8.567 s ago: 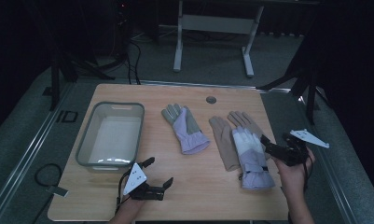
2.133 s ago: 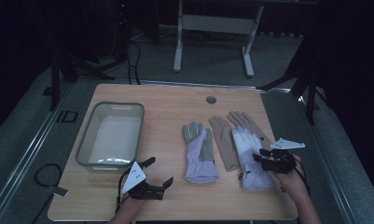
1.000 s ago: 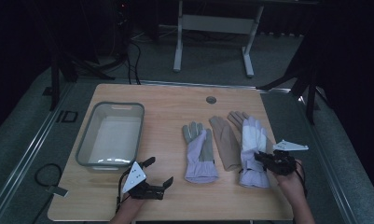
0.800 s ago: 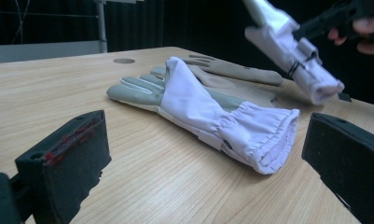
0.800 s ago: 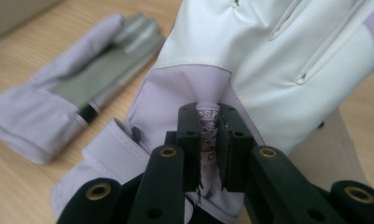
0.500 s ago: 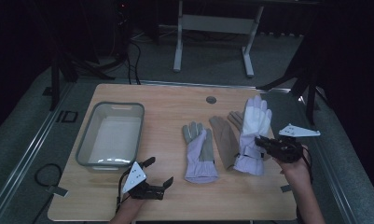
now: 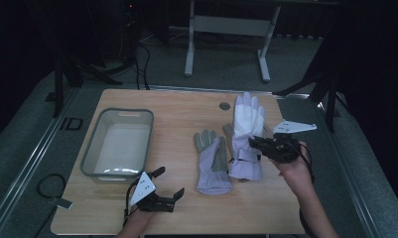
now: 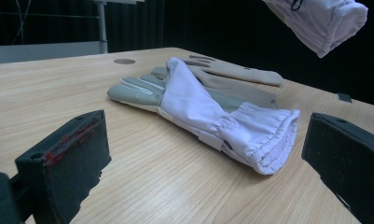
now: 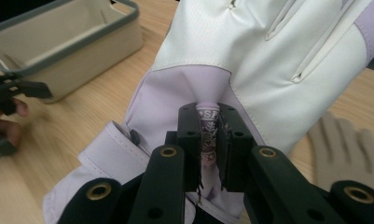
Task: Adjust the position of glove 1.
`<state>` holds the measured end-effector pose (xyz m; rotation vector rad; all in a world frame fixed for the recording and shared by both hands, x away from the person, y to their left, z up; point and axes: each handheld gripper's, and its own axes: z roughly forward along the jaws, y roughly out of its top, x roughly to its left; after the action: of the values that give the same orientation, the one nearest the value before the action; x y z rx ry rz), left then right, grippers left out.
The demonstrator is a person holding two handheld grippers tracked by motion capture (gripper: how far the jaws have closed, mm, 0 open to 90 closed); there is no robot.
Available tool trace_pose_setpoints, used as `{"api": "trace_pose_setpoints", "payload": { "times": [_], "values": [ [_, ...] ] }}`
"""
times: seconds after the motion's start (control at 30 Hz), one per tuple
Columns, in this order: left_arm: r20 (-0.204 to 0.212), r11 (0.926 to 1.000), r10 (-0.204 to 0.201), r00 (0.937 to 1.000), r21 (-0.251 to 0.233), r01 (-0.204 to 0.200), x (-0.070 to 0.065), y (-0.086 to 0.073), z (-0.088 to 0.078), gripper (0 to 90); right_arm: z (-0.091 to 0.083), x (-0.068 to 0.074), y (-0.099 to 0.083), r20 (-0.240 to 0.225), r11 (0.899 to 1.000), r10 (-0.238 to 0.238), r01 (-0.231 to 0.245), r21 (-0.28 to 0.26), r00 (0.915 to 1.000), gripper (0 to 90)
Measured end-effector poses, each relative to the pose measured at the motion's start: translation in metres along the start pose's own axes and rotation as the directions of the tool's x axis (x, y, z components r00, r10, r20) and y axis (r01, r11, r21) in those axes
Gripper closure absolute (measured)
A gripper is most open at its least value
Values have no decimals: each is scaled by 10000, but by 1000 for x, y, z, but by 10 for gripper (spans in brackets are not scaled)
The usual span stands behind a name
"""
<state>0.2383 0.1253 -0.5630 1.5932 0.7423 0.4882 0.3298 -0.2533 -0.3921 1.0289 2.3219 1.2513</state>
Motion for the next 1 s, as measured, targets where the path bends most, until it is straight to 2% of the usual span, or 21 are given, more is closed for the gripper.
{"api": "trace_pose_setpoints", "payload": {
  "times": [0.03,0.17,0.2,0.23,0.33,0.5,0.57,0.6,0.73,0.77,0.9,1.0],
  "values": [
    [-3,10000,-12,10000,-15,12,0,0,0,7,13,12,3,-174,9997,91,-87,208,9998,811],
    [12,10000,17,10000,-20,-17,0,0,0,7,26,23,3,-204,9988,113,-102,489,9997,810],
    [21,10000,-1,10000,-30,2,0,0,0,7,37,31,0,-148,9972,152,-141,732,9998,811],
    [24,10000,-5,10000,-33,5,0,0,0,7,37,31,0,-148,9972,152,-141,732,9998,811],
    [24,10000,-3,10000,-41,3,0,0,0,7,54,41,-5,34,9949,216,-218,981,9998,811],
    [23,10000,-15,10000,-47,15,0,0,0,7,67,48,-10,-39,9916,461,-453,1215,9989,811],
    [20,10000,1,10000,-55,0,0,0,0,7,74,50,-13,11,9898,405,-403,1370,9992,811],
    [23,10000,8,10000,-48,-7,0,0,0,7,82,50,-16,76,9864,382,-389,1598,9992,811],
    [32,10000,13,10000,-35,-13,0,0,0,7,93,50,-18,178,9824,420,-445,1811,9990,810],
    [31,10000,17,10000,-31,-17,0,0,0,7,100,50,-20,229,9808,323,-361,1916,9992,810],
    [33,10000,17,10000,-28,-17,0,0,0,7,110,48,-23,452,9761,231,-323,2148,9987,809],
    [28,10000,11,10000,-33,-10,0,0,0,7,120,45,-28,566,9714,372,-494,2324,9977,808]
  ]
}}
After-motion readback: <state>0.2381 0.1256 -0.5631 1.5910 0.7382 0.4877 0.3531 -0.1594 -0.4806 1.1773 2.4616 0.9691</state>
